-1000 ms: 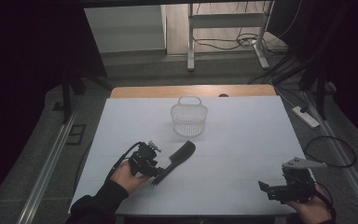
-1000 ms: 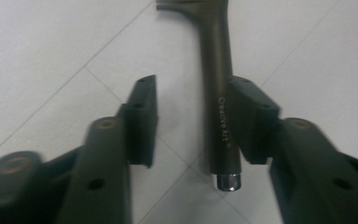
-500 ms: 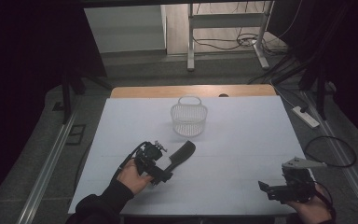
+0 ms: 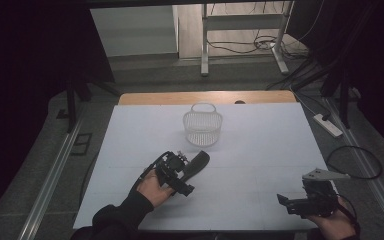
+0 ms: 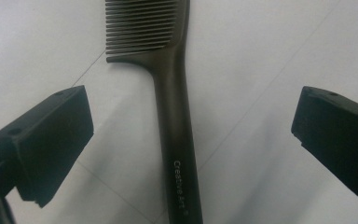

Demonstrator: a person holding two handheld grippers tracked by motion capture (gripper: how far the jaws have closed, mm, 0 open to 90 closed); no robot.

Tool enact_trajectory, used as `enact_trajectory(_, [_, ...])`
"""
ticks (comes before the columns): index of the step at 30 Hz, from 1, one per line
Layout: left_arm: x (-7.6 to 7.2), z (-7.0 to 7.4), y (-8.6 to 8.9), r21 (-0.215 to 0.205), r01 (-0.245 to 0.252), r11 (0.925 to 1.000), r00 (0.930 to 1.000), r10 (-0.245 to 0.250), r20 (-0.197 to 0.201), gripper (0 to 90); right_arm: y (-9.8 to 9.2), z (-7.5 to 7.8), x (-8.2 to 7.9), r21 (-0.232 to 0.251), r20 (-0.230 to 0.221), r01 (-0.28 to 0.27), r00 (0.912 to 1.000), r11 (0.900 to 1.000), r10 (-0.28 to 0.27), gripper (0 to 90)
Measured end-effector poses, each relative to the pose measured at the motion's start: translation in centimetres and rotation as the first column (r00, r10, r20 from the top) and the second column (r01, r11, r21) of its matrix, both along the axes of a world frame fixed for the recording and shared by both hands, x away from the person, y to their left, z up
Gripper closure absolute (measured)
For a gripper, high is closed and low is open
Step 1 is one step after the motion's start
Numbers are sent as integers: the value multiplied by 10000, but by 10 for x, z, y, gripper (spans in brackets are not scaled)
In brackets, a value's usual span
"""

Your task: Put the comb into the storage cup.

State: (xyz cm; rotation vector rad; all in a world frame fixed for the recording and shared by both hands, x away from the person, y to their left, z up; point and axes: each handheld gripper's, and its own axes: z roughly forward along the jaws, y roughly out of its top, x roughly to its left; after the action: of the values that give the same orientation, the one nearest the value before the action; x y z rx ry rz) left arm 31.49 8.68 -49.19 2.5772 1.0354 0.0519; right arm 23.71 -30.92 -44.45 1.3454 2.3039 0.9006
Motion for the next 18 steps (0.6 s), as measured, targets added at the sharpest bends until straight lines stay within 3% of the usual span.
enact_trajectory(13, [-1,-26,-8,1090,119,9940,9998,-104,-143,0,0,0,0,16,-5,-19,10000,10000,19,9])
enact_trajectory(18, [0,-28,-8,1004,38,9949,9997,-14,-247,0,0,0,0,13,-9,-32,10000,10000,32,9])
